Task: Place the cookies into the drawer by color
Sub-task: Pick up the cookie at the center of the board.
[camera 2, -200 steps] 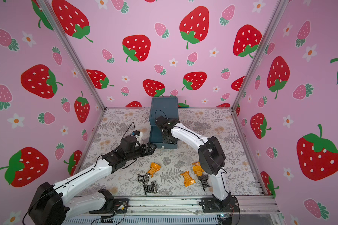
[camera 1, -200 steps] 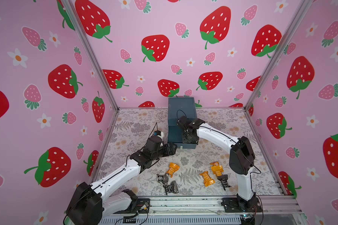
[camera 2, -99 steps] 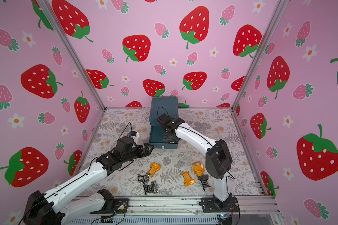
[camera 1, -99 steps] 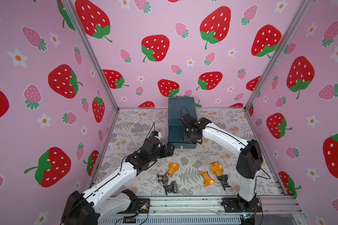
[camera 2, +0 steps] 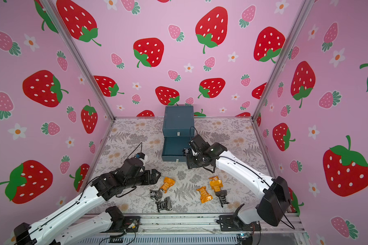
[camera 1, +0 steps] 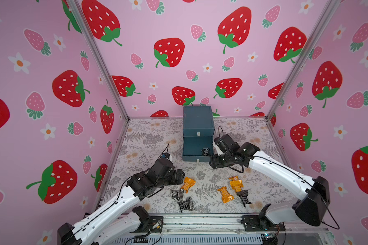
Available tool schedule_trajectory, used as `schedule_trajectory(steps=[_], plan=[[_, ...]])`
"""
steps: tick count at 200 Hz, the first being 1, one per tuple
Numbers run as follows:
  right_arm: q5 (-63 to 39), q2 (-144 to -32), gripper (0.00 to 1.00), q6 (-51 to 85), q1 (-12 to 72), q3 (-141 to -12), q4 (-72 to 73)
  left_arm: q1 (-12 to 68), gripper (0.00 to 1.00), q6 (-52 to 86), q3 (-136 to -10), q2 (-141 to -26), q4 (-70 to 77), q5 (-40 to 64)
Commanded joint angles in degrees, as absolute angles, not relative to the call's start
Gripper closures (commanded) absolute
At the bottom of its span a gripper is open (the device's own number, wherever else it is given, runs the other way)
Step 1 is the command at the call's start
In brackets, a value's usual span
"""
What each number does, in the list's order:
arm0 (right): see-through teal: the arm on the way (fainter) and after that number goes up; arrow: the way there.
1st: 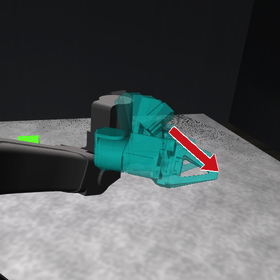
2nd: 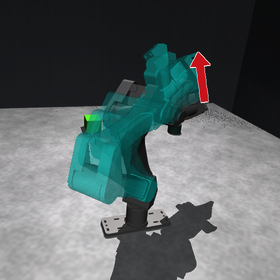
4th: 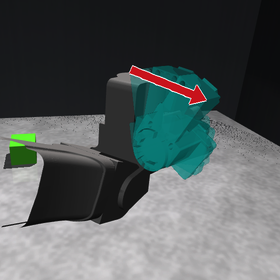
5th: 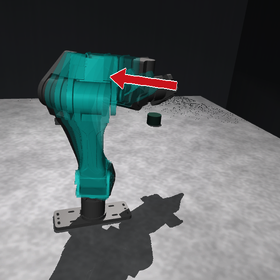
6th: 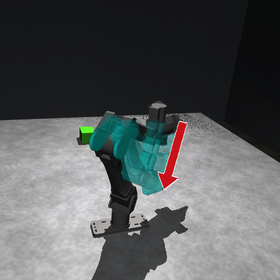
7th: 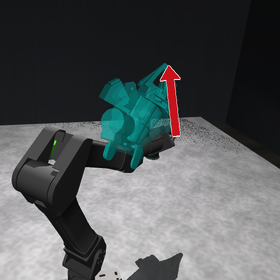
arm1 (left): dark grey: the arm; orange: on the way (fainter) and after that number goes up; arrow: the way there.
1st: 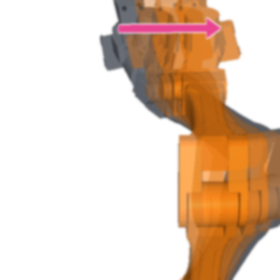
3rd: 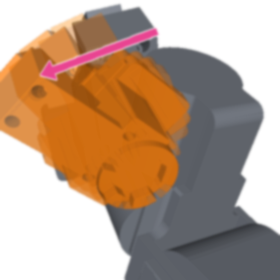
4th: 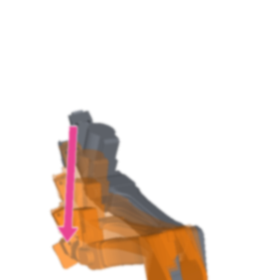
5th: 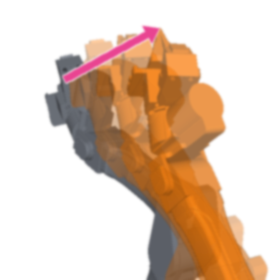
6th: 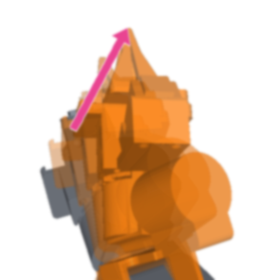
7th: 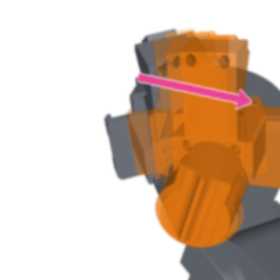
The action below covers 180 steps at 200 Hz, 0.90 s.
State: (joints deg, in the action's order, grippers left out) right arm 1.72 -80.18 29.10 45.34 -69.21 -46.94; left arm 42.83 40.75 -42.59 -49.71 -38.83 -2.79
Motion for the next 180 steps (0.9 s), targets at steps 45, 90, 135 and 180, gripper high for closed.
schedule_trajectory(steps=[45, 90, 135, 180], plan=[[0.77, -68.84, 0.36, 27.2, 45.22, -54.05, -34.98, 56.09, 0.07, 50.17, -39.61, -61.09, -48.36, -15.04], [-0.16, -67.3, 0.36, 27.32, 45.18, -52.03, -33.44, 57.8, 0.12, 50.9, -37.45, -66.71, -42.21, -11.96], [-1.27, -69.28, 0.36, 27.42, 45.29, -52.03, -33.31, 58.94, 0.13, 52.6, -36.45, -71.7, -41.65, -12.09], [-0.6, -68.51, 0.36, 27.51, 45.42, -51.78, -33.44, 59.07, 0.17, 54.21, -36.81, -71.34, -45.48, -15.13]])
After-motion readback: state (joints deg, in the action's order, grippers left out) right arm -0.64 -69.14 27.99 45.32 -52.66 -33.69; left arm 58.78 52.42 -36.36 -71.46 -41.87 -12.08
